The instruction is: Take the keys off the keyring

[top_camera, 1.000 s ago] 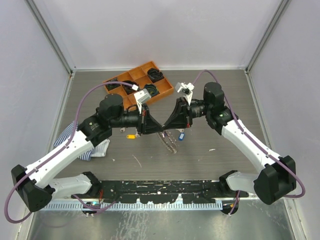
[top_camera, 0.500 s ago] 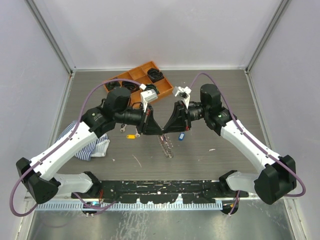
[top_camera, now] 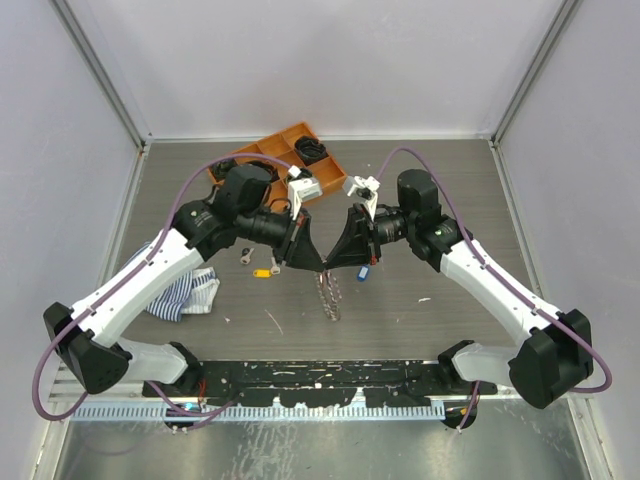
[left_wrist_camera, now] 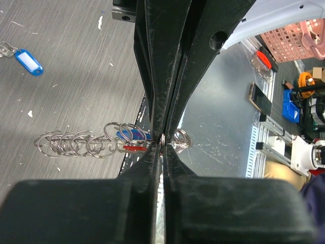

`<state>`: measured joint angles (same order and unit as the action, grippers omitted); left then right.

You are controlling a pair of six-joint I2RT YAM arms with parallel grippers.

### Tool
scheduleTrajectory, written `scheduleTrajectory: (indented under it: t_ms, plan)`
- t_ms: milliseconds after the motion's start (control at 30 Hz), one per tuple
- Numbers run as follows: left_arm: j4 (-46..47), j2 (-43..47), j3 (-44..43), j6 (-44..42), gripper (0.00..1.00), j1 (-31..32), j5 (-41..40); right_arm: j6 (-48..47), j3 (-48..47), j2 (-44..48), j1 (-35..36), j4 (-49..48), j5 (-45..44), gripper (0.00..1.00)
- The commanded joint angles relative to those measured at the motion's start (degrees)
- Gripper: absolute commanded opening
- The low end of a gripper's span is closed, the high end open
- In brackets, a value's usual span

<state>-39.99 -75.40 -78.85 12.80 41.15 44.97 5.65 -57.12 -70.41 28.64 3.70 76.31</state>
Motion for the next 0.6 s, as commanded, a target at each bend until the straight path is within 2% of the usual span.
scheduleTrajectory:
  t_ms: [0,133,267,333,433,500,567]
  plan:
    - [8.5,2.0,-0.5,3.3,0.13,-1.5,0.8,-1.0,-2.5,1.0,0.6,-1.3,2.9,0.01]
    - [22.5,10.5,9.2,9.7,0.38,-2.6,-1.7,2.3,-1.8,1.5,-0.3,-4.9,3.4,0.01]
    - [34.4,19.6,19.6,10.4,0.50,-3.0,-6.7,14.2,1.6,2.0,-1.0,-17.8,3.7,0.01]
    - [43.5,24.8,26.2,11.4,0.52,-3.0,-8.9,22.1,3.4,2.2,-1.3,-27.9,3.5,0.01]
    - [59.3,28.5,36.3,13.8,0.47,-2.9,-11.6,37.5,8.1,1.8,-1.8,-48.0,2.1,0.01]
    - [64.3,29.1,39.1,14.6,0.44,-2.9,-12.6,46.0,10.4,1.5,-2.4,-60.8,0.1,0.01]
    - [66.2,28.4,39.3,15.0,0.42,-2.8,-12.6,49.8,11.6,1.2,-2.6,-66.7,-1.4,0.01]
